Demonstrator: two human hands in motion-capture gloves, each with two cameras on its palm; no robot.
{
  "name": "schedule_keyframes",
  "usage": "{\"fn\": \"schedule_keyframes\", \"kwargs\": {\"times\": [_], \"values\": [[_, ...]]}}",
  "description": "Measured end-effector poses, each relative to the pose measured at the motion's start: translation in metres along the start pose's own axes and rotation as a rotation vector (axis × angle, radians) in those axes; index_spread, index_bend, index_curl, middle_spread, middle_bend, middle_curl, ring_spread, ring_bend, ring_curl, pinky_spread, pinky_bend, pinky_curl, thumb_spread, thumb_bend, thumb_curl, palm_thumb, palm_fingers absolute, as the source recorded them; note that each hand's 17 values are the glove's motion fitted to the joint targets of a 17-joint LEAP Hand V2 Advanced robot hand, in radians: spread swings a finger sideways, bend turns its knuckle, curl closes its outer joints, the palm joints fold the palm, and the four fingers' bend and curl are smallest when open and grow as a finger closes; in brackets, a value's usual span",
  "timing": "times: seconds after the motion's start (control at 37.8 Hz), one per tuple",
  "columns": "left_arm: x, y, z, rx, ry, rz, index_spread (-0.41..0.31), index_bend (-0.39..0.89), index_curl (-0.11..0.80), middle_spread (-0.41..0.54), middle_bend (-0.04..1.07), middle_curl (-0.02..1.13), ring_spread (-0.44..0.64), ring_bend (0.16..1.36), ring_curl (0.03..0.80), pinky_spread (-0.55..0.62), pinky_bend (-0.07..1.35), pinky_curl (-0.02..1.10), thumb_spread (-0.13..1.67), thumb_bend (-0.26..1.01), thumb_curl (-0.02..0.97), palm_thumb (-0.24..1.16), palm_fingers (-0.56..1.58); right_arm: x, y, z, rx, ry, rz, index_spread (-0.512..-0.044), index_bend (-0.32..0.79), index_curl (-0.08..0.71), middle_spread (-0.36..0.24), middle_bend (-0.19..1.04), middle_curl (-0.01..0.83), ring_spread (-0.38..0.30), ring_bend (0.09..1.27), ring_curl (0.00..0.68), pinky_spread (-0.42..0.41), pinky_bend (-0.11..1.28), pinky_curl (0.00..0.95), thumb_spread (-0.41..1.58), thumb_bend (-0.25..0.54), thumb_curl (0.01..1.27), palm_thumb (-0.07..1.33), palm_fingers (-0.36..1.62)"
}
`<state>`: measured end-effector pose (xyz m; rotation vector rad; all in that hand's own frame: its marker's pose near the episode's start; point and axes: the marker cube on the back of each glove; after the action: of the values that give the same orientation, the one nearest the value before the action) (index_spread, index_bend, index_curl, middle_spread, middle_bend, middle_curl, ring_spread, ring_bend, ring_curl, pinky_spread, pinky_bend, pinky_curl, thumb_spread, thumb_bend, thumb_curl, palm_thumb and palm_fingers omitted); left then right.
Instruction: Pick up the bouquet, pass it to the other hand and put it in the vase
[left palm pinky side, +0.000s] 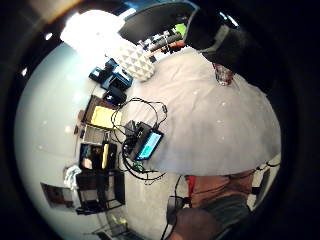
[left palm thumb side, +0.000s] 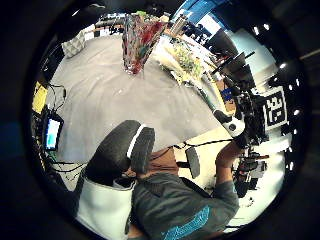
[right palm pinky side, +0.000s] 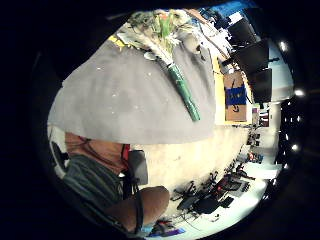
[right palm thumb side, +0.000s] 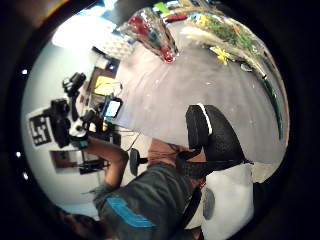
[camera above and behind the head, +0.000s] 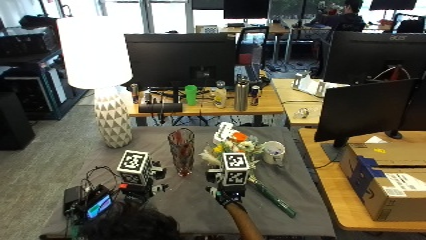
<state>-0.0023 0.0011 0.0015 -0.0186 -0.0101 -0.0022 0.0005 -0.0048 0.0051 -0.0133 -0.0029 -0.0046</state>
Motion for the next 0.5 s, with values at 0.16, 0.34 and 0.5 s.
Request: {"fn": "schedule_keyframes", "kwargs": {"times": [0.16,0.34,0.5], "values": [[-0.002,0.001,0.002,-0.043,0.012,-0.009,-0.082,0.14,0.101,-0.036,0.23,0.16,0.06,0.52,0.194,0.26,0.35,0.15,0.65,0.07,0.091,0.2,0.54,-0.003,-0.012,0.009,-0.006,0.002,-0.016,-0.258,0.13,0.092,0.068,0.27,0.126,0.146,0.25,0.096,0.229,0.47,0.18,0.72,0.347,0.14,0.55,0.31],[-0.002,-0.001,0.009,-0.054,0.025,-0.023,-0.099,0.13,0.147,-0.04,0.22,0.22,0.08,0.54,0.236,0.33,0.35,0.2,0.83,0.03,0.137,0.22,0.51,-0.01,-0.016,0.009,0.007,-0.006,-0.057,-0.313,0.14,0.134,0.083,0.27,0.182,0.188,0.26,0.131,0.281,0.49,0.232,0.96,0.325,0.19,0.58,0.28],[0.001,-0.002,0.012,-0.06,0.045,-0.011,-0.1,0.13,0.173,-0.041,0.21,0.26,0.08,0.55,0.254,0.35,0.35,0.23,0.91,0.0,0.171,0.23,0.49,-0.013,-0.006,0.002,0.002,-0.014,-0.063,-0.333,0.13,0.158,0.088,0.27,0.218,0.205,0.27,0.153,0.3,0.5,0.259,1.07,0.289,0.21,0.59,0.26]]}}
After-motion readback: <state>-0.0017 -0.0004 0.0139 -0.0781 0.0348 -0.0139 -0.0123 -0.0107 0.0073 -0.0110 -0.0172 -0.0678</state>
